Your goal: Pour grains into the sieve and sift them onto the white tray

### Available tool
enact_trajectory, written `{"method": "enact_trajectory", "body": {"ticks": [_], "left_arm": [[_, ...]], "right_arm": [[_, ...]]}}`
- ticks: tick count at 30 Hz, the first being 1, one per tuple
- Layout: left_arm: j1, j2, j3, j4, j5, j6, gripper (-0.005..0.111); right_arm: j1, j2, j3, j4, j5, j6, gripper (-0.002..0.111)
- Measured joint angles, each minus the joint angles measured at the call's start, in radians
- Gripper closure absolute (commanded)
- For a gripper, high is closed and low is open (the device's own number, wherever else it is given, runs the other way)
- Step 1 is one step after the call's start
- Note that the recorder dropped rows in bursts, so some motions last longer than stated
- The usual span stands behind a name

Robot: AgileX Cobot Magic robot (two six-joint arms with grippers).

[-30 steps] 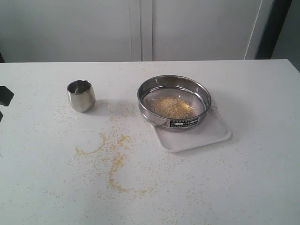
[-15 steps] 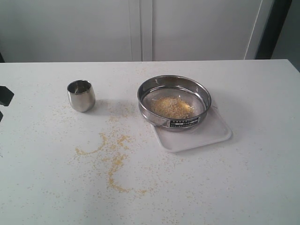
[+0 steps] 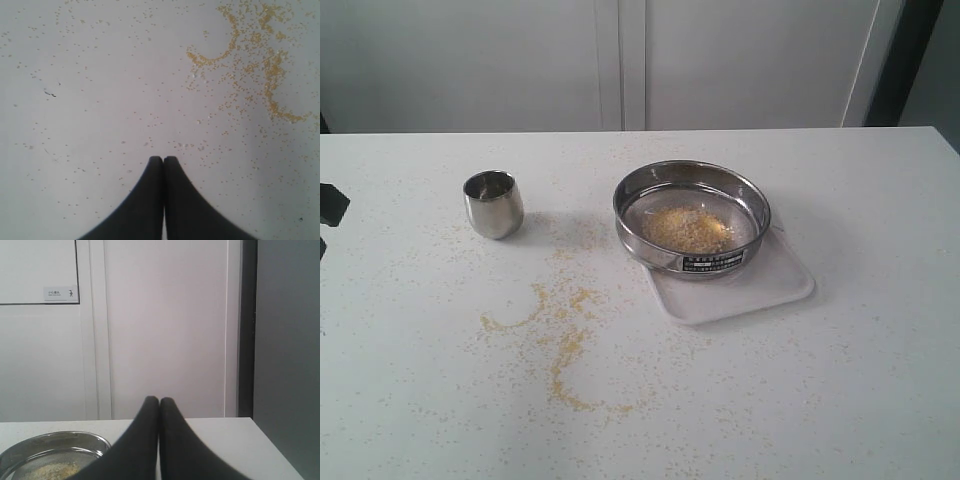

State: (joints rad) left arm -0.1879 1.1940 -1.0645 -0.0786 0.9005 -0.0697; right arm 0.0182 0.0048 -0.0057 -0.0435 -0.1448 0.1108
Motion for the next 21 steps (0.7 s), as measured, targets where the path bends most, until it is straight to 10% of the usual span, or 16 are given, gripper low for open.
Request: {"method": "enact_trajectory", "body": {"ticks": [21], "left_arm": [[0.000,0.000,0.000,0.000,0.000,0.000,0.107]], "right_arm": [[0.000,0.435,-0.335,0.000,0.082,0.005,0.108]]}}
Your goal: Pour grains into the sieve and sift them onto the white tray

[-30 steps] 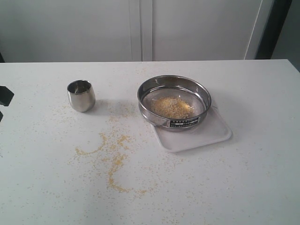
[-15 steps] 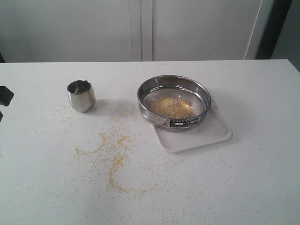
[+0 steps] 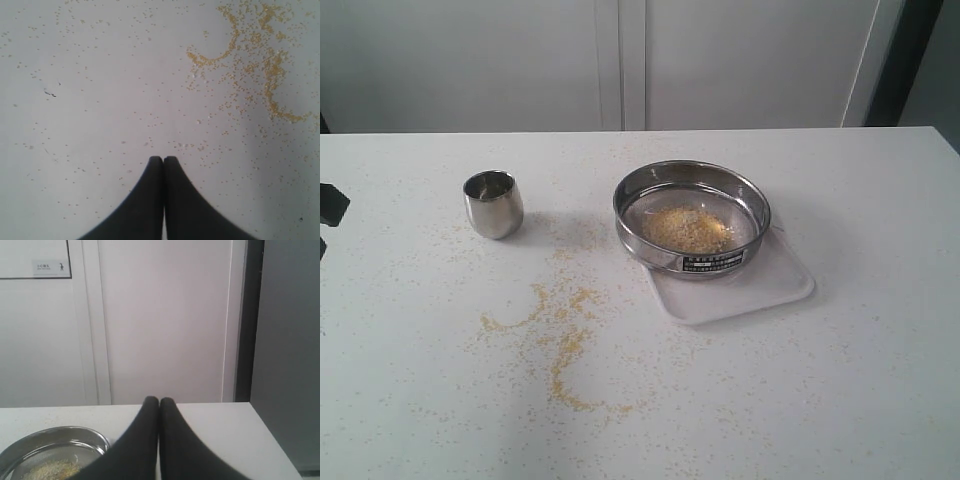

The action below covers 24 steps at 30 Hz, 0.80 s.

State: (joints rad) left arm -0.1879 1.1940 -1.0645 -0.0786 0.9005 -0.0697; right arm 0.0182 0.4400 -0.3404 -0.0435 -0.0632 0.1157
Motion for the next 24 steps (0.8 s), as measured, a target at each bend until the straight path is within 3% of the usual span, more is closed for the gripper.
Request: {"method": "enact_trajectory", "body": {"ticks": [14,24], "left_arm": [[0.000,0.000,0.000,0.000,0.000,0.000,0.107],[0.000,0.000,0.000,0.000,-0.002,0.000,0.107]], "right_arm": [[0.000,0.457,-0.232,0.000,0.012,0.022,0.108],[0.000,0.674,-0.446,0.000,0.194,0.022,0.108]]}}
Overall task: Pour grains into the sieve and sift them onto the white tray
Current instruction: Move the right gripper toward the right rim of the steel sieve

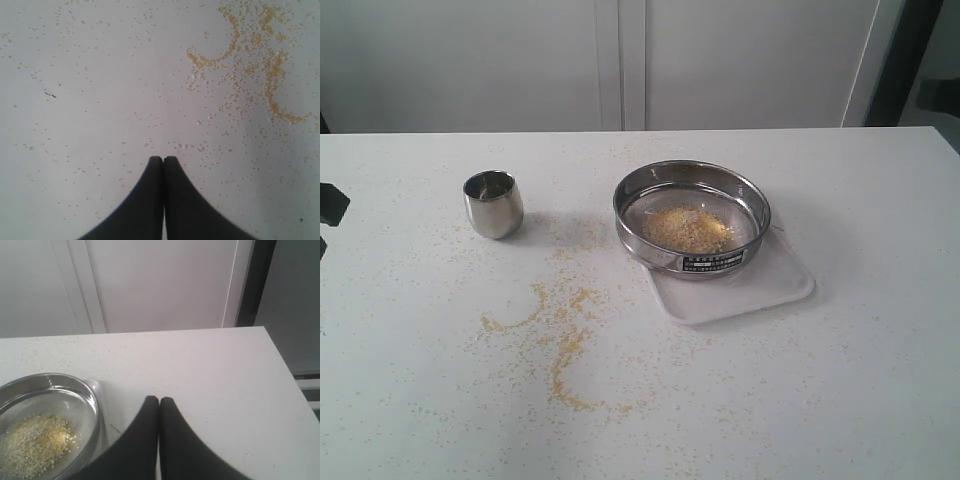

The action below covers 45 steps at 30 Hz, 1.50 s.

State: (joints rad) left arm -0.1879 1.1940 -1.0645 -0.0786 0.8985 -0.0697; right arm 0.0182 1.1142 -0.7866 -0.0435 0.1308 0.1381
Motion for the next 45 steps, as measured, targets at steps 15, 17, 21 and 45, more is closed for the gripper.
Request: {"method": "enact_trajectory", "body": {"ticks": [15,17,21,45], "left_arm": [[0.000,0.000,0.000,0.000,-0.002,0.000,0.107],[0.000,0.000,0.000,0.000,-0.002,0.000,0.107],[0.000,0.000,0.000,0.000,-0.002,0.000,0.107],[0.000,0.000,0.000,0.000,-0.002,0.000,0.107]], "right_arm": [[0.055,0.404,-0.381,0.124,0.340,-0.138,0.108],[0.081,0.459,-0.435,0.148,0.386,-0.186,0.108],[0.115,0.566,-0.540,0.159,0.469,-0.220,0.108],[0.140,0.835,-0.715,0.266,0.416,-0.225,0.108]]}}
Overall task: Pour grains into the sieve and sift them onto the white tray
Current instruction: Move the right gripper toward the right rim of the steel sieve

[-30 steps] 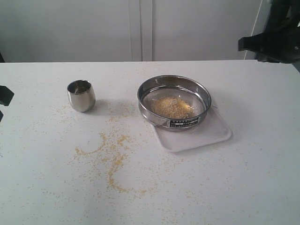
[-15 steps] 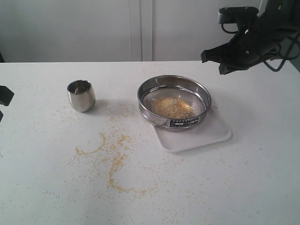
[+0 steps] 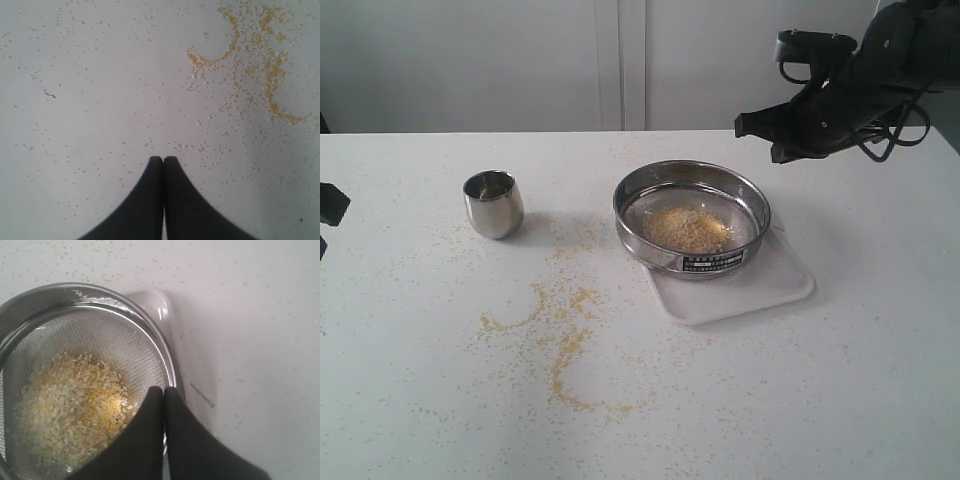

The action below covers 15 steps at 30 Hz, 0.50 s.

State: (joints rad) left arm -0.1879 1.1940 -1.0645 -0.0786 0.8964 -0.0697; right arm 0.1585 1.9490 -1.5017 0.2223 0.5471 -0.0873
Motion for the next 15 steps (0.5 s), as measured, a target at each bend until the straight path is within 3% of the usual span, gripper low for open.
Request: {"method": "enact_trajectory", "body": {"ticks": [15], "left_arm": [[0.000,0.000,0.000,0.000,0.000,0.000,0.107]], "right_arm": [[0.000,0.158,-0.219,0.009,0.216,0.017,0.105]]}}
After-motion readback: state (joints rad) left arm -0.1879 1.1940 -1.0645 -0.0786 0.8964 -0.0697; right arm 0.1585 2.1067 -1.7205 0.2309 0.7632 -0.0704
